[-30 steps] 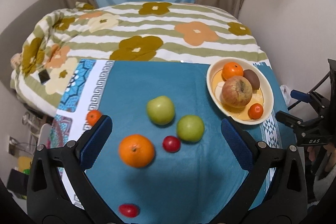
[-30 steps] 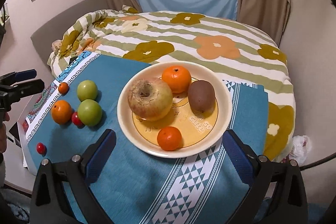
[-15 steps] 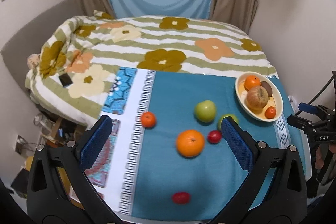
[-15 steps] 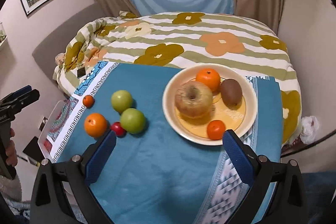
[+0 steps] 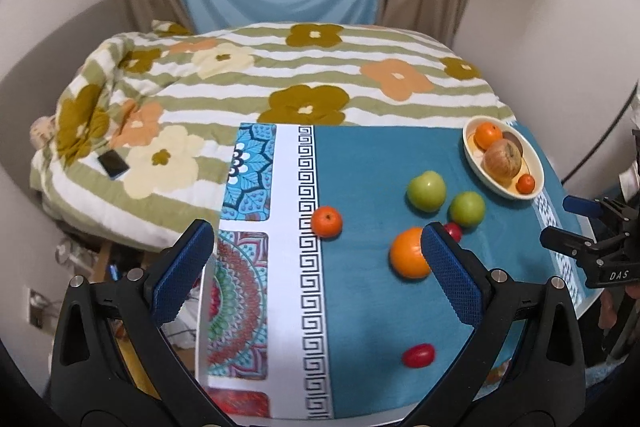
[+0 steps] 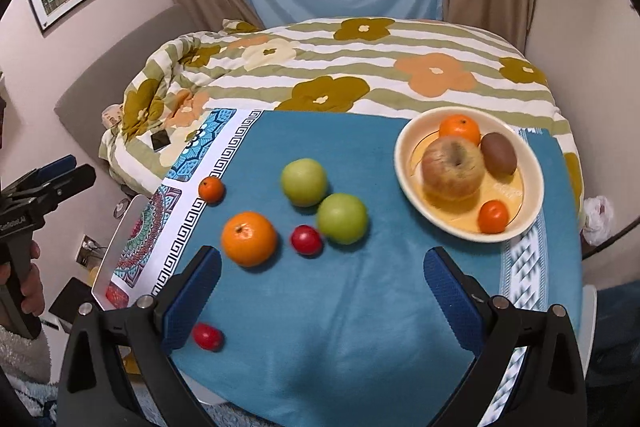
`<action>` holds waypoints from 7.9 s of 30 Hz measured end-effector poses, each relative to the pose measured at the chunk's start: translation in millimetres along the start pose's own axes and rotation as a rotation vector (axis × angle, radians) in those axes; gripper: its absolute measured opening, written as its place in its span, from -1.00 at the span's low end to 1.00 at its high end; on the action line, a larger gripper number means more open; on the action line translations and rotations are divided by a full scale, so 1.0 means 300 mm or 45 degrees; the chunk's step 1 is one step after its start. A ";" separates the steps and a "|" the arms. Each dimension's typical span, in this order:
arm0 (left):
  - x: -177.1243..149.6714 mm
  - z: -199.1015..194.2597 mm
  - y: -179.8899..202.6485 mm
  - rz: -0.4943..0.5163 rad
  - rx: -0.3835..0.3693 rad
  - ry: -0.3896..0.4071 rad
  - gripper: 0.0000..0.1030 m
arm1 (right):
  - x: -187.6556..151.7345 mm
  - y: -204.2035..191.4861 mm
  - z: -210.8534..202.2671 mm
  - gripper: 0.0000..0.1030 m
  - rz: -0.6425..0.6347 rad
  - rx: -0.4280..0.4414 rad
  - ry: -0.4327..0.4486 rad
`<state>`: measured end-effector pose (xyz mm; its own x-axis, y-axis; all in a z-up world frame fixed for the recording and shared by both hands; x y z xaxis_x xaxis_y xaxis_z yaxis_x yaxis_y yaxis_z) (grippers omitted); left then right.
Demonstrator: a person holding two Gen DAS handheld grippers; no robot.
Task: Organize fruits
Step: 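Grasp the small tangerine with the left tool while the right grasps the orange, then release the tangerine into the bowl with the left tool while the right carries the orange, then lower the large orange into the bowl and open the right tool, then grasp a red tomato with the left tool while the right grasps a green apple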
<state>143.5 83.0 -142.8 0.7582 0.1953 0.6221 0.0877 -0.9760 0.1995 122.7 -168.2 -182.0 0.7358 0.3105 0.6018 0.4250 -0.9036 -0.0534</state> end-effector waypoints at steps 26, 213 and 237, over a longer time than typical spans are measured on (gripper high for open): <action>-0.083 0.521 0.003 0.341 -0.241 -0.284 0.74 | -0.034 -0.240 0.367 0.88 0.148 -0.110 -0.107; -0.195 -0.031 0.529 -0.088 0.019 -0.007 1.00 | -0.061 0.431 -0.099 1.00 -0.104 0.066 0.052; -0.502 0.039 0.209 -0.412 0.227 -0.100 1.00 | -0.047 0.122 0.112 1.00 -0.317 0.212 0.017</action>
<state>42.4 -8.8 -233.0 0.7196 0.4949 0.4870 0.4365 -0.8679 0.2370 145.4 -195.8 -219.2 0.5916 0.5117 0.6230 0.6730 -0.7390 -0.0322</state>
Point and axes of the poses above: each gripper's, at about its wrist camera, not at the fingertips, and z roughly the way its jaws point, y to its right, x to its top, the point moved 9 cm from there along z, roughly the way its jaws point, and after that the axes turned 14 degrees about -z, right-handed, at the moved point
